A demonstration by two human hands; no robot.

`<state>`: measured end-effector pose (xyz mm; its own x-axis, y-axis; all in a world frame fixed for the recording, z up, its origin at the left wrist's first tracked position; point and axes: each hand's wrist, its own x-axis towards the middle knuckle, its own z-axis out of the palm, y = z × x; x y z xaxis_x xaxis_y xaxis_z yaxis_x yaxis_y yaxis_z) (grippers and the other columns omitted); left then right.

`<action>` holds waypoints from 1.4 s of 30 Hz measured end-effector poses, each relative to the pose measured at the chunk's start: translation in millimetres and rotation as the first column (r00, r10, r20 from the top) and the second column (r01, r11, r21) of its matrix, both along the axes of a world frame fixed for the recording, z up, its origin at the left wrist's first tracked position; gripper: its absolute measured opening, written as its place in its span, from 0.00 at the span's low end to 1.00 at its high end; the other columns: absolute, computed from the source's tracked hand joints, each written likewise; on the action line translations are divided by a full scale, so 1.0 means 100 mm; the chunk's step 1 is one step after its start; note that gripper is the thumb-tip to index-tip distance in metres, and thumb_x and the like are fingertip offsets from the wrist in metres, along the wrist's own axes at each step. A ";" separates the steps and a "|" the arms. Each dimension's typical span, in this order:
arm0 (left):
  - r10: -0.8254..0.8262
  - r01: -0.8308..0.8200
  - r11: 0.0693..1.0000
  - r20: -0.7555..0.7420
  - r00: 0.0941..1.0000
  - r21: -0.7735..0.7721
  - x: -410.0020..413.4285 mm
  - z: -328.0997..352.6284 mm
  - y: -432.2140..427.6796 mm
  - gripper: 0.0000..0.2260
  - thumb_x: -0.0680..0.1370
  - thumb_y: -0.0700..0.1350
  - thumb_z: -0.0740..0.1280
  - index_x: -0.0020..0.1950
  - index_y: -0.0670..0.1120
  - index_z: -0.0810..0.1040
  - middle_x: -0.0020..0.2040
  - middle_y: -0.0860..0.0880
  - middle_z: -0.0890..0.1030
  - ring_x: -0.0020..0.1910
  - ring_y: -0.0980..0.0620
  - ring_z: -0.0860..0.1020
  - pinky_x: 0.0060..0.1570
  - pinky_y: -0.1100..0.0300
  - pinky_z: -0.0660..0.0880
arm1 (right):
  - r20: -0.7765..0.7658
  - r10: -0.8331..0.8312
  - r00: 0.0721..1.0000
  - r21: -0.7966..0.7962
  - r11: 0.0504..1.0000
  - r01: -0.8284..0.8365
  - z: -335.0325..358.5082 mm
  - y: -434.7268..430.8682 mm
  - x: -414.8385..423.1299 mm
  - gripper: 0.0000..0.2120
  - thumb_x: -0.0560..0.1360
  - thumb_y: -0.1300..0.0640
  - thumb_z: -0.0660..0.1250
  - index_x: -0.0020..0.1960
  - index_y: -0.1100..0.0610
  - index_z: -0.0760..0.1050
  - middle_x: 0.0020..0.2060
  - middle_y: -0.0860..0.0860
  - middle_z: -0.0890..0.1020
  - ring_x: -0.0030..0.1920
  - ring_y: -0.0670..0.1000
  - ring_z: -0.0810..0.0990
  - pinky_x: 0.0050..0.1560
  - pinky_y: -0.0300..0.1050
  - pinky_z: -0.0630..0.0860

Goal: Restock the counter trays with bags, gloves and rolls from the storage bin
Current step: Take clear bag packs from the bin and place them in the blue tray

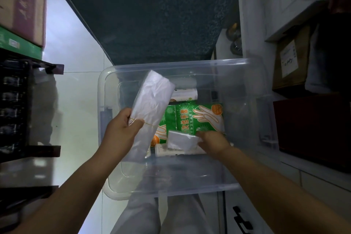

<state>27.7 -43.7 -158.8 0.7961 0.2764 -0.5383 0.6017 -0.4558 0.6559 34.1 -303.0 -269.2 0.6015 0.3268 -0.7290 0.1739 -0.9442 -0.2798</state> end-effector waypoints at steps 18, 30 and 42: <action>0.042 0.088 0.831 0.220 0.975 -0.550 0.21 1.74 -0.49 0.05 0.76 0.43 0.66 0.46 0.53 0.72 0.45 0.49 0.81 0.44 0.52 0.81 0.39 0.59 0.77 | -0.040 -0.911 0.410 0.816 0.207 0.540 2.87 1.02 -0.01 0.06 0.75 0.48 0.63 0.48 0.46 0.77 0.46 0.45 0.80 0.44 0.43 0.80 0.43 0.40 0.79; -0.397 0.530 0.659 0.352 0.848 -0.533 0.09 2.26 -0.94 0.23 0.55 0.47 0.73 0.42 0.65 0.67 0.45 0.50 0.79 0.43 0.53 0.81 0.35 0.59 0.76 | -0.330 -0.934 0.137 0.815 -0.209 0.540 3.62 0.37 -0.60 0.11 0.74 0.67 0.64 0.50 0.54 0.78 0.48 0.56 0.81 0.43 0.49 0.82 0.41 0.44 0.82; -0.856 0.812 0.115 0.358 0.373 -0.572 -0.93 3.09 -2.22 0.23 0.60 0.38 0.64 0.55 0.49 0.69 0.51 0.41 0.78 0.48 0.44 0.79 0.44 0.51 0.78 | -0.817 -0.537 -0.211 0.529 -0.843 0.099 4.26 -0.77 -1.95 0.32 0.60 0.56 0.75 0.62 0.67 0.74 0.53 0.64 0.80 0.53 0.63 0.80 0.50 0.59 0.78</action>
